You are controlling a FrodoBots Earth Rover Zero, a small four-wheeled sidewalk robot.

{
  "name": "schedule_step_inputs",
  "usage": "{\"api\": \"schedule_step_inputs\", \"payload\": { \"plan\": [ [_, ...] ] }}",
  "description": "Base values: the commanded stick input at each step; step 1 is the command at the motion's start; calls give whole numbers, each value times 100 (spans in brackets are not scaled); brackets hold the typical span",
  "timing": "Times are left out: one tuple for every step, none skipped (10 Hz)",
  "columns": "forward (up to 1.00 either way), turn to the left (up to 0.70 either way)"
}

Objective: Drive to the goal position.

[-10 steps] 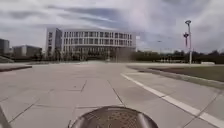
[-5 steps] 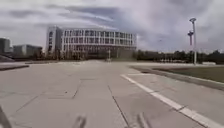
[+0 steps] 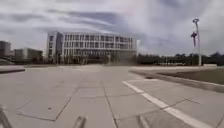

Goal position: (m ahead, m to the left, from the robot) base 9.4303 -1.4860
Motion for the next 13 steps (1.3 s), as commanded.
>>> {"api": "schedule_step_inputs", "payload": {
  "plan": [
    [100, 0],
    [100, 0],
    [100, 0],
    [100, 0],
    [100, 0],
    [100, 0],
    [100, 0],
    [100, 0],
    [100, 0],
    [100, 0],
    [100, 0],
    [100, 0],
    [100, 0]
  ]
}}
